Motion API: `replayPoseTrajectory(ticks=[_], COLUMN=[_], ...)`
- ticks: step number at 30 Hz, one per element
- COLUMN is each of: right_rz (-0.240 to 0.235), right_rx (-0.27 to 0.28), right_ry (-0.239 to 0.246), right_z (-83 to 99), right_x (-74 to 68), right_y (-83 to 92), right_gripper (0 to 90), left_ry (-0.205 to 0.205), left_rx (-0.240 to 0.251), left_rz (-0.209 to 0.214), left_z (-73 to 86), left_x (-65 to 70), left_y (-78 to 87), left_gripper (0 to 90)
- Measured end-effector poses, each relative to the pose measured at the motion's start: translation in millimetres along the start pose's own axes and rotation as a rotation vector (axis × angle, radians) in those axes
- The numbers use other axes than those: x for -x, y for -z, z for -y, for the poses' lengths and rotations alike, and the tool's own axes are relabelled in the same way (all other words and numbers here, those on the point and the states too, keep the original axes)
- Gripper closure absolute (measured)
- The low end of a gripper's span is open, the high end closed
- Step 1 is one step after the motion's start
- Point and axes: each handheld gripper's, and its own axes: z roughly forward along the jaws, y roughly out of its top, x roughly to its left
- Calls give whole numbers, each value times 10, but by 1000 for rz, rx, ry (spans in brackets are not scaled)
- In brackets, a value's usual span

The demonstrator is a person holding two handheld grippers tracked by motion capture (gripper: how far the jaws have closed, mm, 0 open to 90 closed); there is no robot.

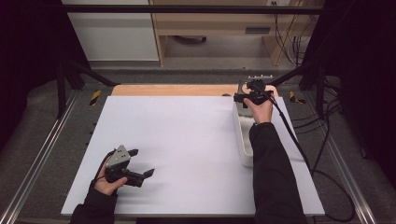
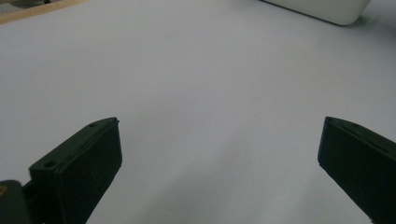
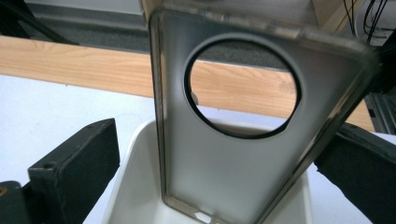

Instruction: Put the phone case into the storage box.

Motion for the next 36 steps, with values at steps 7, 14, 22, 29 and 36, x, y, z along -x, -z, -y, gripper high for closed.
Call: replayPoseTrajectory(ticks=[7,14,22,29,36], right_rz=[-30,-61,-138,-223,-351], right_rx=[37,92,163,197,207], right_ry=[17,46,81,112,169], right_z=[-24,-46,-76,24,190], right_x=[43,71,13,-58,-165], right_y=[130,289,486,698,941], right_gripper=[4,4,4,4,4], left_ry=[-2,-4,-7,-9,-7], left_rx=[0,-4,-1,2,5], left_rz=[0,1,1,1,1], left_z=[-1,1,-3,-8,-8], left_x=[5,9,14,18,15], left_y=[-1,-9,-3,2,4], left_gripper=[0,0,0,0,0])
